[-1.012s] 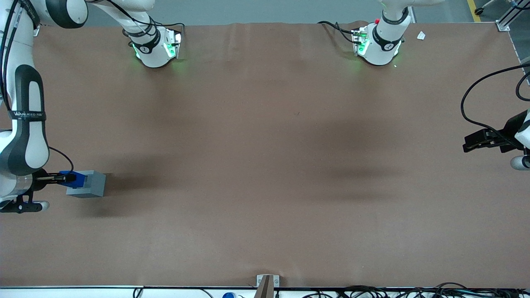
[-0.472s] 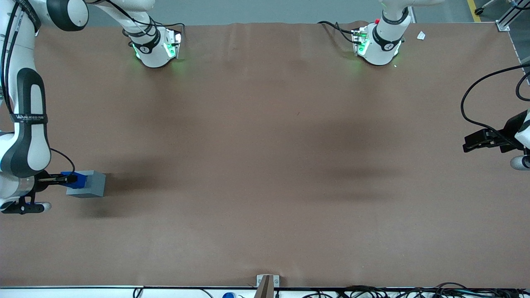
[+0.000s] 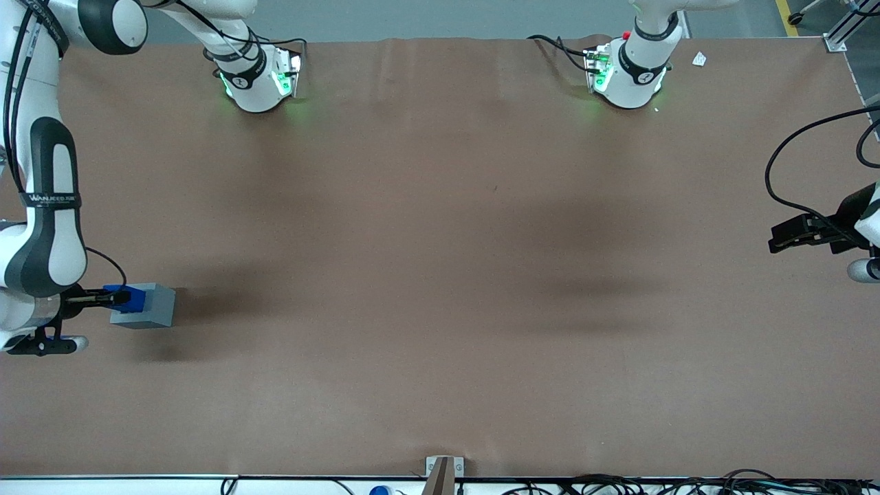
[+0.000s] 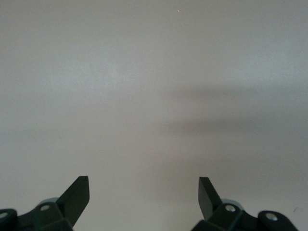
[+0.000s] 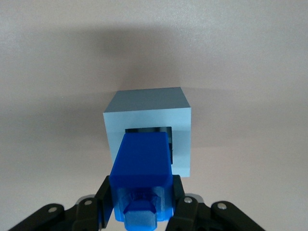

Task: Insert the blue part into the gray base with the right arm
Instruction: 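Lower the blue block into the gray base's square hole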

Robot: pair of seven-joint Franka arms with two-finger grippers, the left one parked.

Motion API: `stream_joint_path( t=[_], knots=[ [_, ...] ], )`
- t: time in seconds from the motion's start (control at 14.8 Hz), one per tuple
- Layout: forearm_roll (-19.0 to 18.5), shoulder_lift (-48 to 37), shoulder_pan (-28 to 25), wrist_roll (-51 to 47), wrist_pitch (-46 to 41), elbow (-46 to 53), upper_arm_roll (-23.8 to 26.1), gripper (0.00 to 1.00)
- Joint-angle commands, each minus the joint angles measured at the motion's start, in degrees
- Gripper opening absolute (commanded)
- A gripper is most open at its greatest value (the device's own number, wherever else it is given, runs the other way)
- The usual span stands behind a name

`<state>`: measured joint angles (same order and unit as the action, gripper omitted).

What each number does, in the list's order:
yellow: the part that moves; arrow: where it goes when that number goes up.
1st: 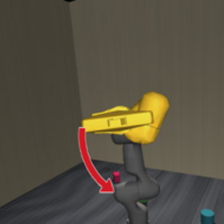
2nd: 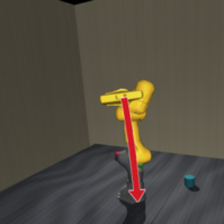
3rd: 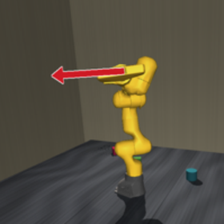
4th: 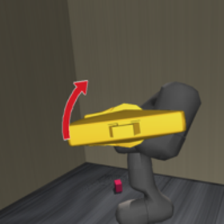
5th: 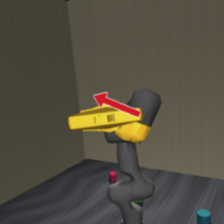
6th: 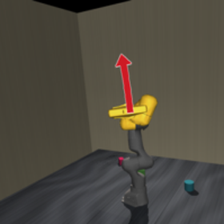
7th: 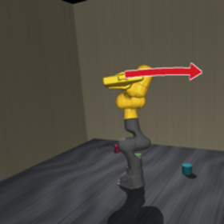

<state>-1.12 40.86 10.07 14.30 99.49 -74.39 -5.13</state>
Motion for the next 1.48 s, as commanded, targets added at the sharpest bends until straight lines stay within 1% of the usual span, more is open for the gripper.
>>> stream_joint_path(
  t=[0.0, 1.42],
  knots=[
    [-0.5, 0.8, 1.0, 0.6, -0.7, 1.4, 0.8, 0.01],
    [-0.5, 2.9, 1.0, 0.6, -0.5, 3.6, 0.9, 0.01]
  ],
)
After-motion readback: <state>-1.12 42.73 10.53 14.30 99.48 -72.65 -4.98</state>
